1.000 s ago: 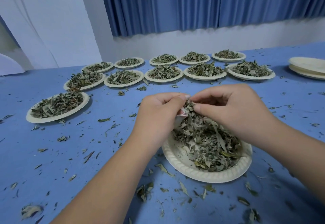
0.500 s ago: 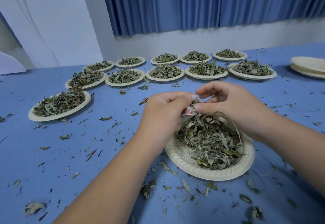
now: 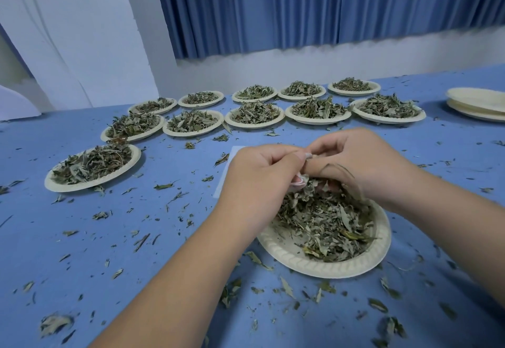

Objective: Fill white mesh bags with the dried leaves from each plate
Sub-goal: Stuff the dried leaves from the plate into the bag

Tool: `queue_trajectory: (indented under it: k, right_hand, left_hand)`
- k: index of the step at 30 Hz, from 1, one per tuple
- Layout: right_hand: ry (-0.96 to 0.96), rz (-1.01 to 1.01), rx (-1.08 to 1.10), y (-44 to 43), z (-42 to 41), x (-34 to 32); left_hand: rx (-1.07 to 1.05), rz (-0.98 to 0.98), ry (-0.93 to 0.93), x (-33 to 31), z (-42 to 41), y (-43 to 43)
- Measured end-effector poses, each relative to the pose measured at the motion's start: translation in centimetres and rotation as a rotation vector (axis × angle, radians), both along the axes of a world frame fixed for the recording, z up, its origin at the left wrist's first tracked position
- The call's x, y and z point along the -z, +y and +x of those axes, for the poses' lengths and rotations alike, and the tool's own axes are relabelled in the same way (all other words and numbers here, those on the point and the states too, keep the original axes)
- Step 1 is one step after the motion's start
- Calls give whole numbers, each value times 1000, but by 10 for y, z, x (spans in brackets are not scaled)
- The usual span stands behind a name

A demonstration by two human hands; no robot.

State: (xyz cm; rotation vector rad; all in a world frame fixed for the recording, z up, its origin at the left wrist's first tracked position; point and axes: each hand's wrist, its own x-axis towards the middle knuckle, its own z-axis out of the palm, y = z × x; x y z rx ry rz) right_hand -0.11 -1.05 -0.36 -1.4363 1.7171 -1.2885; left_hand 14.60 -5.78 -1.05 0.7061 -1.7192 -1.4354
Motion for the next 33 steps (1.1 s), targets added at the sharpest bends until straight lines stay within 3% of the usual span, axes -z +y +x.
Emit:
queue_trajectory:
  k: [7,15,25,29,33]
  right_hand:
    - [212,-60,94,-1,4,2]
    - [-168,-28,-95,17,-8,-11]
    - [510,-103,-68,20,6,-2]
    - [656,-203,-13,16,13,8]
    - [638,-262,41,16,17,11]
  left_hand:
    - [-43,-13,-9,0,-1,0]
    - [-140,116,62,1,2,-5]
    - [-190,181,89,-1,5,-8]
    - [-162,192,101,-1,4,-5]
    - [-163,186,107,0,3,-5]
